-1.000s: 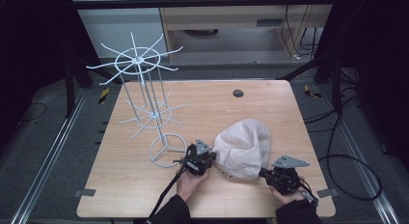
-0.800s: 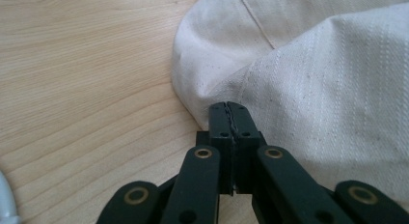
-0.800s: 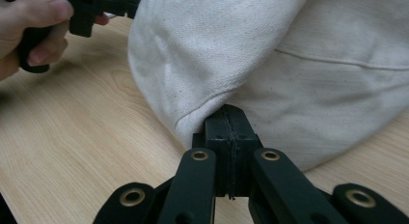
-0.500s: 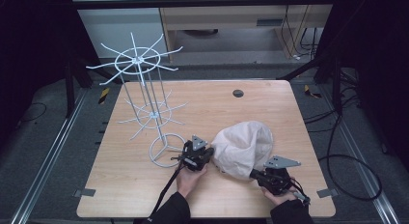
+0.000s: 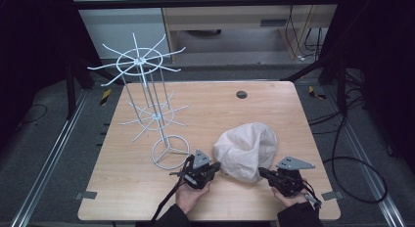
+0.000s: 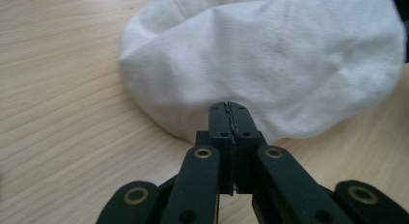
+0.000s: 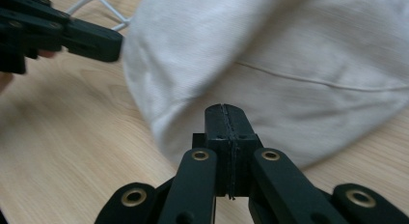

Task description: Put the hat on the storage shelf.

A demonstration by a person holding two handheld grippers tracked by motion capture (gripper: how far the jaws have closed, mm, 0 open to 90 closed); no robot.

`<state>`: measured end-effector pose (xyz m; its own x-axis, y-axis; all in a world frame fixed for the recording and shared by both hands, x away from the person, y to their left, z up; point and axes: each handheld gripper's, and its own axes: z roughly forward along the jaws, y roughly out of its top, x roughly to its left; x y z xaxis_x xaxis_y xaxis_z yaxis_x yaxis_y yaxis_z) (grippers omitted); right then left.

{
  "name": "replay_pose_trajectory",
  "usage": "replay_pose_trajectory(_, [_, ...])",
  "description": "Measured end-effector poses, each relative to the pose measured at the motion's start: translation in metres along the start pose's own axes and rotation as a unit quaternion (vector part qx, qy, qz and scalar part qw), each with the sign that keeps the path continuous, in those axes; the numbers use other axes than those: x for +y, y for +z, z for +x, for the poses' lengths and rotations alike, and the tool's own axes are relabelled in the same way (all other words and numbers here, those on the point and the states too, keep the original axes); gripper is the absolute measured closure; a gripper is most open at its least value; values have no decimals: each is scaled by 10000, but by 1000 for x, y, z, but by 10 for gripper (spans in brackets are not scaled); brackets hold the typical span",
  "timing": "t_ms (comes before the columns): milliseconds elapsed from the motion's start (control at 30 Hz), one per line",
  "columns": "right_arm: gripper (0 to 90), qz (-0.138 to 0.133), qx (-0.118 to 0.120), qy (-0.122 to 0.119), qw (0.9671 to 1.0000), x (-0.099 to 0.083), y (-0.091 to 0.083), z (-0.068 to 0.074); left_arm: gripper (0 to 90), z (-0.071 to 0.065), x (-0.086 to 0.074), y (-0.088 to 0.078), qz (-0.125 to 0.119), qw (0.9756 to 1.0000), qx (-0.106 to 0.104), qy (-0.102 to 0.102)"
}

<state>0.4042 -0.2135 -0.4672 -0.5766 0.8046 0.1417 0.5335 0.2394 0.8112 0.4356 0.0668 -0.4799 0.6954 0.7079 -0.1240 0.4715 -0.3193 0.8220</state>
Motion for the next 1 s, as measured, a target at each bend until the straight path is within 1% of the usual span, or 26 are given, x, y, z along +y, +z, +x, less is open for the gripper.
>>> replay_pose_trajectory(33, [900, -14, 43, -41, 10000, 1, 1, 3, 895, -1, 0, 2, 12, 10000, 60, 58])
replay_pose_trajectory(100, [900, -15, 77, -93, 9999, 2, 3, 7, 895, -1, 2, 6, -10, 10000, 59, 2])
replay_pose_trajectory(233, [900, -13, 155, -107, 9998, 5, 9, 13, 895, 5, 6, 11, -51, 9998, 191, -76])
replay_pose_trajectory(433, [900, -67, 272, -112, 9995, 10, 18, 21, 895, 20, 14, 18, -120, 9984, 432, -331])
replay_pose_trajectory(500, [900, -85, 327, -151, 9993, 12, 23, 26, 895, 25, 16, 19, -145, 9980, 531, -321])
replay_pose_trajectory(567, [900, -82, 409, -129, 9990, 15, 27, 30, 895, 29, 17, 19, -198, 9973, 555, -434])
replay_pose_trajectory(667, [900, -100, 439, -180, 9988, 19, 34, 36, 895, 37, 18, 21, -282, 9964, 580, -559])
replay_pose_trajectory(733, [900, -113, 469, -174, 9987, 21, 38, 39, 895, 41, 20, 23, -246, 9961, 610, -581])
replay_pose_trajectory(800, [900, -117, 450, -241, 9986, 23, 43, 41, 895, 43, 22, 25, -247, 9960, 635, -572])
replay_pose_trajectory(867, [900, -108, 448, -231, 9987, 24, 46, 42, 895, 44, 23, 26, -248, 9961, 660, -540])
replay_pose_trajectory(900, [900, -98, 461, -195, 9987, 24, 47, 42, 895, 45, 24, 26, -245, 9960, 665, -552])
replay_pose_trajectory(933, [900, -104, 438, -213, 9988, 24, 47, 41, 895, 45, 24, 25, -251, 9959, 679, -541])
replay_pose_trajectory(1000, [900, -118, 427, -201, 9988, 24, 45, 39, 893, 45, 24, 21, -237, 9960, 721, -480])
